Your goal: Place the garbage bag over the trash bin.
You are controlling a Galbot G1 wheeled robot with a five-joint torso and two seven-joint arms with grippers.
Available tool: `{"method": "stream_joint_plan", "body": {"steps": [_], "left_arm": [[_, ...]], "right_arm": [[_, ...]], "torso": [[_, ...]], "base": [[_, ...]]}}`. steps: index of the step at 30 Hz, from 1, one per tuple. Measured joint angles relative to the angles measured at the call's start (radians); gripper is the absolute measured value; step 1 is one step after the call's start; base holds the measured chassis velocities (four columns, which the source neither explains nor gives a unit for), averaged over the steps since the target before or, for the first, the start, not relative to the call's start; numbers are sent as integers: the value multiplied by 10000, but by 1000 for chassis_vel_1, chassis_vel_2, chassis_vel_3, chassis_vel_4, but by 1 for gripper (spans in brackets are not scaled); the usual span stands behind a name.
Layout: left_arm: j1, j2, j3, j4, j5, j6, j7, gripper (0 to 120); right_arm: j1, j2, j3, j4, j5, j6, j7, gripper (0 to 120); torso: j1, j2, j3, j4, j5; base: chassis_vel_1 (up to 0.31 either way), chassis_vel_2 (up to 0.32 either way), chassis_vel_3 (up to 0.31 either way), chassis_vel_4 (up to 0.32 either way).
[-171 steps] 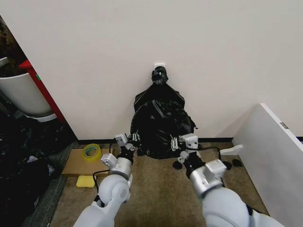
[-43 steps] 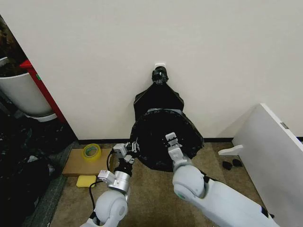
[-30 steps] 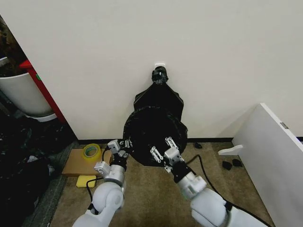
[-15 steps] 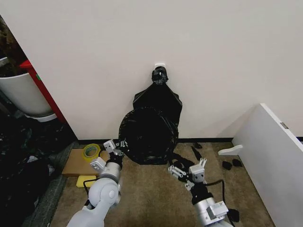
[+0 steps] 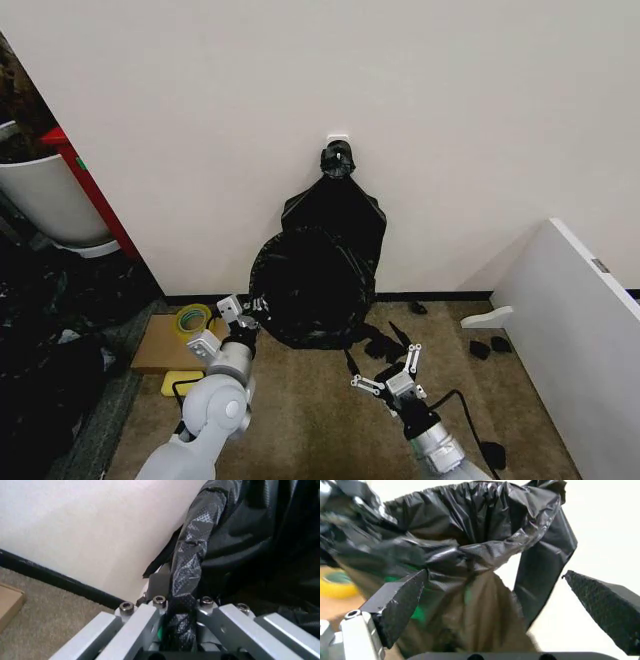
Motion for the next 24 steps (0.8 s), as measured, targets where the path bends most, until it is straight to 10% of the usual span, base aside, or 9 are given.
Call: {"method": "stream_joint_plan", "body": {"steps": [24], "left_arm": [[-24,-116,91,80,185,-4,13,0]], "right_arm": [[897,-133,953,-1962,-730,2149,-1948,20]], "torso": [[0,0,0,-1,0]], "base": [[0,0,0,0]]}}
